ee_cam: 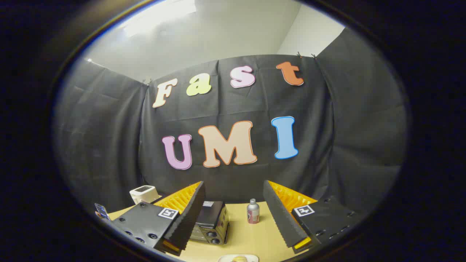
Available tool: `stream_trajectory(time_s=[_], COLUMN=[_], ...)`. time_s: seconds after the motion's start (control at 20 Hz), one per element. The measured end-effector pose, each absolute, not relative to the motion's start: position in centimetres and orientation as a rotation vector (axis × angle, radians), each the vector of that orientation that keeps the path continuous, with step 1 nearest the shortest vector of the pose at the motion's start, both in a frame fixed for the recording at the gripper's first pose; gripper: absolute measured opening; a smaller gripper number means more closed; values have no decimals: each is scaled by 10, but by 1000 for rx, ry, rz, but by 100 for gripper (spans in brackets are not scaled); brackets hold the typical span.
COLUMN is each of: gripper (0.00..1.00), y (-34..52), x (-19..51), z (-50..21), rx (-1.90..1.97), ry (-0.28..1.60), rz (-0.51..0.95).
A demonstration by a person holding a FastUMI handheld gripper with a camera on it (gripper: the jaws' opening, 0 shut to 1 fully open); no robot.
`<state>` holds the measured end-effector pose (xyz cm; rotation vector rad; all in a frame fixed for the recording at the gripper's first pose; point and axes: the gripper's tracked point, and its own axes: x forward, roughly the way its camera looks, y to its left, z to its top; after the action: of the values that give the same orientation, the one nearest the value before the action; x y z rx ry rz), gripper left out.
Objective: Open the toaster oven, put the food inside, and close the toaster oven door.
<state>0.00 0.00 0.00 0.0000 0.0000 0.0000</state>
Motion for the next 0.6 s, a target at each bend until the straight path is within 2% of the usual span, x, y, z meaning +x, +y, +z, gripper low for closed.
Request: stream_trajectory(time_s=[0.6], gripper=[99], y=[2], x=[-2], z=[-1], rx=[-12], ry=[-3], rz=[-15])
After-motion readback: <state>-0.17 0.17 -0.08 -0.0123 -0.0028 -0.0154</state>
